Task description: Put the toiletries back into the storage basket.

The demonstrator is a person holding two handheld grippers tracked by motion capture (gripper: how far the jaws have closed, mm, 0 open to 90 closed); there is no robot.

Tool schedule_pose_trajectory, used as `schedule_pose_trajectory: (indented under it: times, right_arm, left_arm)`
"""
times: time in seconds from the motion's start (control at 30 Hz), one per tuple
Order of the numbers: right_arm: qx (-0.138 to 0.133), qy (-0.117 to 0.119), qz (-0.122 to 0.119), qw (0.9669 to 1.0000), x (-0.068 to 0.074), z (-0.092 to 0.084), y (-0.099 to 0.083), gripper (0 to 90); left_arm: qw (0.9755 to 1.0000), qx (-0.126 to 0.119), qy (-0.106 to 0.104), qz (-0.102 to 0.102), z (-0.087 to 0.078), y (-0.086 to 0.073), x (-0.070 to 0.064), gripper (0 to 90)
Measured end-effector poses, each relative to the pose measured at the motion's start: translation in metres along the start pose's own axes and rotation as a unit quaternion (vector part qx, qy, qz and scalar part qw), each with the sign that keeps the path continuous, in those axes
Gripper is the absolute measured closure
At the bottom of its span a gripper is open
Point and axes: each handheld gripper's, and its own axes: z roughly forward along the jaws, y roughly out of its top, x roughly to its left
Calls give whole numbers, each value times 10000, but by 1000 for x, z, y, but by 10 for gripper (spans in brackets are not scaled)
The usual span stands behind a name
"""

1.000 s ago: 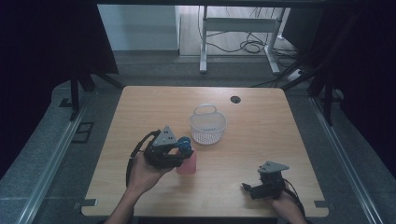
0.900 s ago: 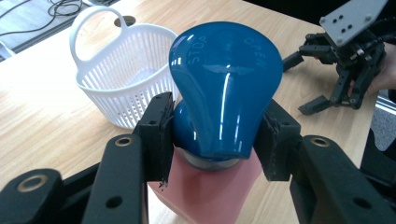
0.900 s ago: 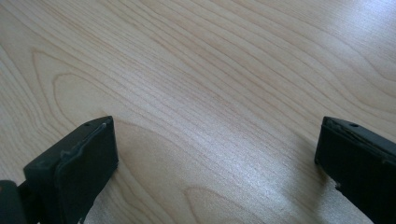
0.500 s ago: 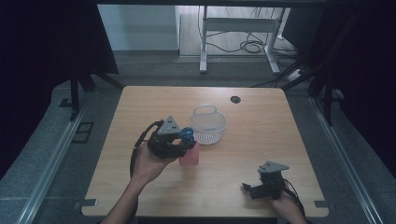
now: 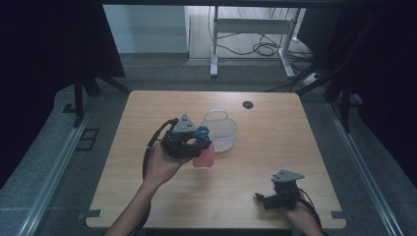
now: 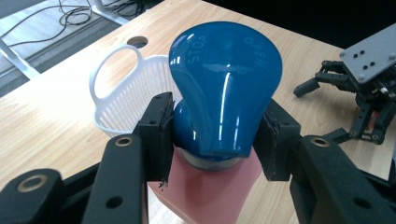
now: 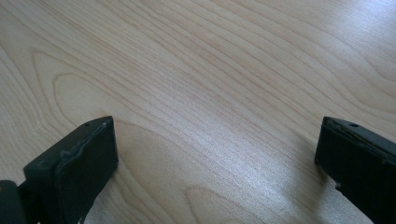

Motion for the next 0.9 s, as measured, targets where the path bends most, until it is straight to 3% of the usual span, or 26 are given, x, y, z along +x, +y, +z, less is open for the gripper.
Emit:
schedule_pose_trajectory:
  times: [0.9]
  right_arm:
    - [-3, -1, 3, 10000, 0, 0, 0, 0]
  left_arm:
    - [9999, -108, 62, -32, 16, 38, 7, 527]
